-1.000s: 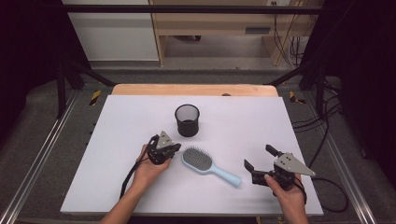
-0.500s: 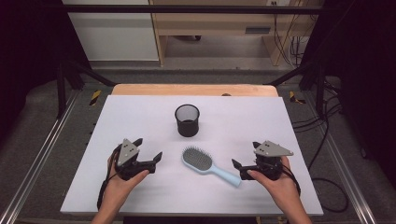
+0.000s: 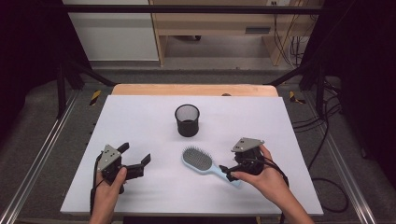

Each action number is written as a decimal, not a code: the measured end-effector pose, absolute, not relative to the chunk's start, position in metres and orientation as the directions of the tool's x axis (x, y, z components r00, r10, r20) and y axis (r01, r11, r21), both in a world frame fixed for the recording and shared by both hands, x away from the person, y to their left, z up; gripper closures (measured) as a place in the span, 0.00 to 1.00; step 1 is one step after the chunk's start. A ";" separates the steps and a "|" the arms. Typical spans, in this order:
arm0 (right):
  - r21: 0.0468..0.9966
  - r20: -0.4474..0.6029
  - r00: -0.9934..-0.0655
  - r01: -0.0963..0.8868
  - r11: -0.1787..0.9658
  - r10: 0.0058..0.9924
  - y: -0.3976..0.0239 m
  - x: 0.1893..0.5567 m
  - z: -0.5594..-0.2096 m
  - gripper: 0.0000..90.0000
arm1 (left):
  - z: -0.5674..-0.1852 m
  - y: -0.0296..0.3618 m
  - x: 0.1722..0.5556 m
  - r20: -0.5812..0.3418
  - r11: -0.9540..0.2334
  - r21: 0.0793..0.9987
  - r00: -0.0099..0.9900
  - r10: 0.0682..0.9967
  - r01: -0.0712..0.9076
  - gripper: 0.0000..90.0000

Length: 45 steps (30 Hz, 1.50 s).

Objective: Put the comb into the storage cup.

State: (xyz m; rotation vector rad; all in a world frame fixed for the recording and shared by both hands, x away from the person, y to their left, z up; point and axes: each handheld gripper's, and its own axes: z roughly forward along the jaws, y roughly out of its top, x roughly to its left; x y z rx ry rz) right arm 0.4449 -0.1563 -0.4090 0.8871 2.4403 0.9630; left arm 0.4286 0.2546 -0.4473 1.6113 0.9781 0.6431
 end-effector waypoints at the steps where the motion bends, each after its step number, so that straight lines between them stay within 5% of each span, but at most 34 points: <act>1: 0.701 -0.109 -0.739 0.418 0.579 0.665 -0.154 0.446 -0.411 0.08 | -0.447 0.256 0.428 -0.083 -0.065 0.962 0.510 0.856 0.265 0.02; 27: 0.554 -0.043 -0.792 0.488 0.674 0.609 -0.123 0.460 -0.434 0.12 | -0.453 0.254 0.432 -0.056 -0.110 0.951 0.512 0.857 0.289 0.02; 45: 0.474 -0.004 -0.824 0.497 0.727 0.567 -0.113 0.467 -0.440 0.55 | -0.455 0.248 0.431 -0.030 -0.150 0.946 0.536 0.844 0.288 0.02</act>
